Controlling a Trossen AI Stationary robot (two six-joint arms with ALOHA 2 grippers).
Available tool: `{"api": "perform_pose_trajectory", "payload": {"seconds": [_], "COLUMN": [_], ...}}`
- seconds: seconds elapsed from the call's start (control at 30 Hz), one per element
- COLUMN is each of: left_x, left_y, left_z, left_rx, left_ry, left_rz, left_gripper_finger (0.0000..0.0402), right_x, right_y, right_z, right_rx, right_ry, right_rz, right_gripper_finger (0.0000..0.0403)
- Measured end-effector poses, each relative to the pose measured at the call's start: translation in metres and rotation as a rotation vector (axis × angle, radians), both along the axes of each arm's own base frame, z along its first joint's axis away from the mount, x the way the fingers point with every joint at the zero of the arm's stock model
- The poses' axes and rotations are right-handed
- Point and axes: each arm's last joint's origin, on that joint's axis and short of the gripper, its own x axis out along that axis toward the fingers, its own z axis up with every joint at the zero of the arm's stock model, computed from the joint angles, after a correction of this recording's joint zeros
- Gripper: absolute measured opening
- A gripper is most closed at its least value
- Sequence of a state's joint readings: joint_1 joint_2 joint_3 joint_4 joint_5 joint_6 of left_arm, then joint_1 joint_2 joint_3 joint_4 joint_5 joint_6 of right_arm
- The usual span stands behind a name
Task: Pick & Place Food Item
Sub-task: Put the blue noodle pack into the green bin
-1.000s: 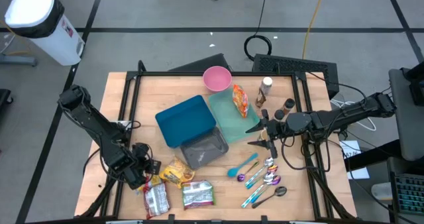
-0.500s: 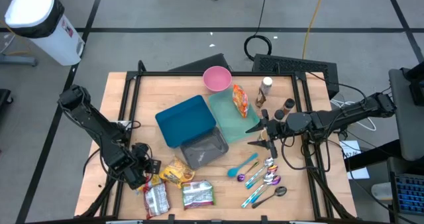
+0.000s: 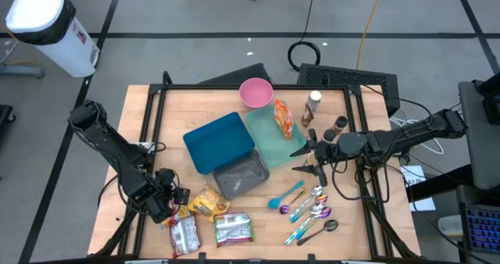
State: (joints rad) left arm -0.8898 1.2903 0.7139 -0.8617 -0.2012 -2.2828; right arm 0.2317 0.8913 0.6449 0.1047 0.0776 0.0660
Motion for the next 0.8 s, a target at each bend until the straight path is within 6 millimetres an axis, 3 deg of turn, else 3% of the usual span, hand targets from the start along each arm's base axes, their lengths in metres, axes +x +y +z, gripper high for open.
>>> {"api": "perform_pose_trajectory", "payload": {"seconds": [0.57,0.8], "left_x": [-0.001,-0.010], "left_y": [0.001,0.017], "left_z": [0.001,0.015], "left_rx": [0.002,0.000], "left_ry": [0.002,0.025], "left_rz": [-0.001,0.043], "left_gripper_finger": [0.0246,0.0244], "right_x": [0.000,0.000], "right_y": [0.000,0.000], "right_z": [0.000,0.000], "right_rx": [0.000,0.000], "right_ry": [0.003,0.003], "right_rz": [0.000,0.000], "right_gripper_finger": [0.0196,0.0196]}}
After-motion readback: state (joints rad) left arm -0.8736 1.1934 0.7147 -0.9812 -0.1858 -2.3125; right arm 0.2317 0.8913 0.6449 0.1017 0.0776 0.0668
